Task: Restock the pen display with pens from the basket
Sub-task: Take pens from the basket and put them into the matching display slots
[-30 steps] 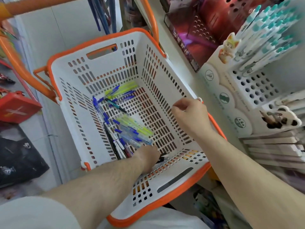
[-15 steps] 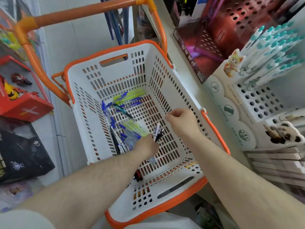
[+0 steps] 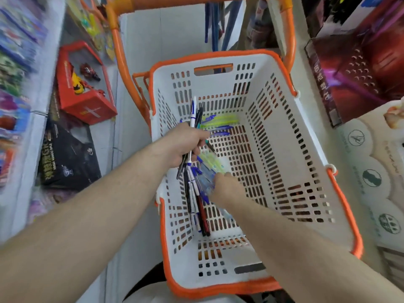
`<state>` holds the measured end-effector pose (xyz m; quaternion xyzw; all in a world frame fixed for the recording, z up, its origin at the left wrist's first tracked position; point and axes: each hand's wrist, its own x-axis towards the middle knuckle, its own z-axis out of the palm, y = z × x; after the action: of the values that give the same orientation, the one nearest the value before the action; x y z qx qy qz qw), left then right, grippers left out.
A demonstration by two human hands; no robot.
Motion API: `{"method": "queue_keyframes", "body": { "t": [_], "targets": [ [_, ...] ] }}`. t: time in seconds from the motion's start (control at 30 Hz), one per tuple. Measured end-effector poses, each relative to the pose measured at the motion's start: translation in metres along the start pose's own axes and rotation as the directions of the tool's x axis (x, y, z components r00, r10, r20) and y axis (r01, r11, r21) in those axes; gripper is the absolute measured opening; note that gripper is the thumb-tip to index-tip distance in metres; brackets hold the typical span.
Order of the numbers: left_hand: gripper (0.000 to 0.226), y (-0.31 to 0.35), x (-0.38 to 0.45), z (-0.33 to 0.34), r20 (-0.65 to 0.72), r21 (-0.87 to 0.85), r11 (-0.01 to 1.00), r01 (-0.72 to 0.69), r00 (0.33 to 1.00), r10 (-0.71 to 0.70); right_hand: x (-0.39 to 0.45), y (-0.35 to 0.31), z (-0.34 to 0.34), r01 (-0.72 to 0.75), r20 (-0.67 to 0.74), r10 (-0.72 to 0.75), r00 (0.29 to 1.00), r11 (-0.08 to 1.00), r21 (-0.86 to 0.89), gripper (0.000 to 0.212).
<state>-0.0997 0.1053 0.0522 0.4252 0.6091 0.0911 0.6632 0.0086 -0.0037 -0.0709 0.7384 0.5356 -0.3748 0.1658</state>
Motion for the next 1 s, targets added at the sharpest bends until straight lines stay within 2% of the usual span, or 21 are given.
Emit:
{"method": "queue_keyframes", "body": {
  "t": [0.1, 0.17, 0.23, 0.33, 0.43, 0.57, 0.6, 0.67, 0.73, 0.77, 0.83, 0.9, 0.97, 1.0],
  "targets": [
    [0.019, -0.008, -0.001, -0.010, 0.039, -0.064, 0.998, -0.013, 0.999, 0.016, 0.007, 0.006, 0.017, -0.080, -0.122, 0.065, 0.990, 0.990, -0.116, 0.082],
    [0.027, -0.010, -0.005, -0.012, 0.073, -0.073, 0.997, -0.019, 0.997, 0.024, 0.011, 0.012, 0.022, -0.094, -0.122, 0.076, 0.990, 0.984, -0.149, 0.096],
    [0.040, -0.010, -0.006, -0.012, 0.070, -0.094, 0.995, -0.024, 0.997, 0.031, 0.014, 0.017, 0.022, -0.097, -0.088, 0.086, 0.992, 0.987, -0.131, 0.089],
    [0.049, -0.010, -0.005, -0.013, 0.056, -0.162, 0.987, -0.015, 0.998, 0.025, 0.013, 0.027, 0.020, -0.137, -0.032, 0.138, 0.990, 0.989, 0.052, 0.055],
    [0.033, -0.014, -0.003, -0.013, 0.058, -0.143, 0.989, -0.025, 0.998, 0.034, 0.013, 0.043, 0.015, -0.186, -0.014, 0.191, 0.981, 0.967, 0.176, 0.026],
    [0.015, -0.016, 0.000, -0.014, 0.084, -0.194, 0.980, -0.038, 0.995, 0.055, 0.012, 0.068, 0.001, -0.256, -0.060, 0.288, 0.956, 0.914, 0.316, 0.017],
    [0.013, -0.016, 0.000, -0.014, 0.081, -0.217, 0.975, -0.040, 0.995, 0.059, 0.010, 0.072, -0.002, -0.282, -0.072, 0.318, 0.945, 0.908, 0.310, 0.017],
    [0.010, -0.015, 0.000, -0.015, 0.060, -0.261, 0.964, -0.058, 0.995, 0.076, 0.009, 0.075, -0.008, -0.307, -0.183, 0.322, 0.929, 0.946, 0.107, 0.028],
    [0.008, -0.013, -0.001, -0.017, 0.043, -0.285, 0.954, -0.089, 0.993, 0.105, 0.012, 0.066, -0.011, -0.297, -0.325, 0.239, 0.915, 0.944, -0.143, 0.050],
    [0.008, -0.013, -0.001, -0.018, 0.047, -0.296, 0.950, -0.096, 0.992, 0.115, 0.016, 0.054, -0.013, -0.271, -0.355, 0.197, 0.914, 0.947, -0.172, 0.056],
    [0.007, -0.012, -0.003, -0.021, 0.079, -0.316, 0.945, -0.085, 0.990, 0.116, 0.025, 0.023, -0.011, -0.151, -0.280, 0.132, 0.951, 0.987, -0.050, 0.059],
    [0.006, -0.012, -0.003, -0.023, 0.111, -0.331, 0.940, -0.079, 0.986, 0.122, 0.037, -0.008, -0.005, -0.035, -0.132, 0.065, 0.989, 0.975, 0.220, 0.051],
    [0.004, -0.013, -0.003, -0.025, 0.118, -0.360, 0.930, -0.080, 0.984, 0.130, 0.044, -0.031, 0.004, -0.023, -0.029, 0.039, 0.999, 0.904, 0.427, 0.048],
    [0.003, -0.013, -0.003, -0.025, 0.117, -0.373, 0.924, -0.081, 0.984, 0.133, 0.046, -0.038, 0.008, -0.041, -0.014, 0.053, 0.998, 0.890, 0.453, 0.050]
  ]
}}
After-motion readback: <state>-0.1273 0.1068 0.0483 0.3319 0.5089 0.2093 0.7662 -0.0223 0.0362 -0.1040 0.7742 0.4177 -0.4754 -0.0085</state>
